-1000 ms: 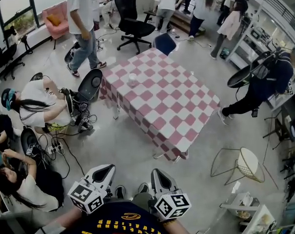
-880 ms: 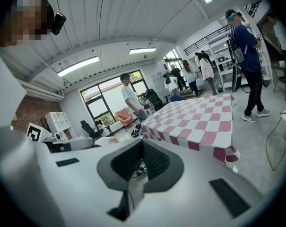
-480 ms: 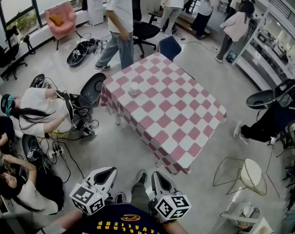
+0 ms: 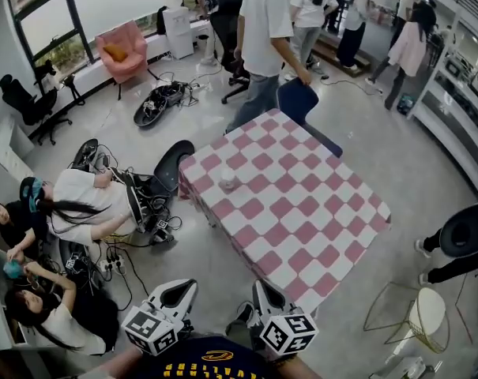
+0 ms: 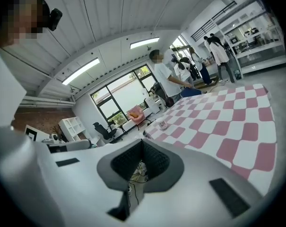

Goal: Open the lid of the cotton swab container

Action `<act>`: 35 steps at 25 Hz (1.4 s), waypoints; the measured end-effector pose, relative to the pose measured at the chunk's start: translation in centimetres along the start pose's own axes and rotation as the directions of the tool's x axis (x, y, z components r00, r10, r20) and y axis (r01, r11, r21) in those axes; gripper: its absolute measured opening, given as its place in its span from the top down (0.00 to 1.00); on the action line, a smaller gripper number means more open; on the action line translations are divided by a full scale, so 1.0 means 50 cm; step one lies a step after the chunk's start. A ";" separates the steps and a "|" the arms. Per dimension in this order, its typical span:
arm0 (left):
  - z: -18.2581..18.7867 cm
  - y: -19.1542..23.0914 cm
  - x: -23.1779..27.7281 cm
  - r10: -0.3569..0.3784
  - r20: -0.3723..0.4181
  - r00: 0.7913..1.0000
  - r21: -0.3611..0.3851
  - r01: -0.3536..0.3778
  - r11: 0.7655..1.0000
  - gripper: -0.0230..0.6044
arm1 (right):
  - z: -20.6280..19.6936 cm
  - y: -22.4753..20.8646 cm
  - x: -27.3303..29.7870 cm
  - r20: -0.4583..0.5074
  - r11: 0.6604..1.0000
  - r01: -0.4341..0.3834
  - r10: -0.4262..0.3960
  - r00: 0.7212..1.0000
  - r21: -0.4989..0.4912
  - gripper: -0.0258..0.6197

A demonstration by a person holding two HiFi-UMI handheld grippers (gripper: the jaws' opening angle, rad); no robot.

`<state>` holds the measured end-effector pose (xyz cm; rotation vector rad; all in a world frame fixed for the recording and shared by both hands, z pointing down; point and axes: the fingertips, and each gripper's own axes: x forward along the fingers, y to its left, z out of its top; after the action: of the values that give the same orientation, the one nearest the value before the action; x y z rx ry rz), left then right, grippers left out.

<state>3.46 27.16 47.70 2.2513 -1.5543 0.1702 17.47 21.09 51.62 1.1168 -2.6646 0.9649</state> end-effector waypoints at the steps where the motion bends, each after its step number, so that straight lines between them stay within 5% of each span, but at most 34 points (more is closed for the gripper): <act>1: 0.006 0.000 0.014 0.003 0.002 1.000 0.000 -0.003 1.000 0.96 | 0.007 -0.012 0.007 -0.002 1.000 -0.005 0.005 1.000 0.005 0.94; 15: 0.099 0.026 0.147 -0.011 0.036 0.999 0.031 0.010 0.999 0.96 | 0.077 -0.135 0.050 -0.017 0.998 0.038 -0.037 0.999 0.053 0.94; 24: 0.130 0.202 0.268 -0.034 0.016 0.999 0.034 0.033 0.999 0.96 | 0.118 -0.182 0.105 0.029 0.982 0.171 -0.174 0.984 0.078 0.94; 30: 0.197 0.371 0.376 -0.107 -0.016 0.994 0.057 0.108 0.993 0.96 | 0.173 -0.195 0.189 0.059 0.944 0.308 -0.316 0.947 0.115 0.94; 35: 0.180 0.484 0.462 -0.163 -0.114 0.980 0.130 0.178 0.975 0.96 | 0.210 -0.170 0.285 0.076 0.915 0.381 -0.393 0.916 0.131 0.94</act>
<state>-11.22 -3.76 52.95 2.4295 -1.3258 0.3505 14.37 1.72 52.12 1.6795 -2.3401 1.0108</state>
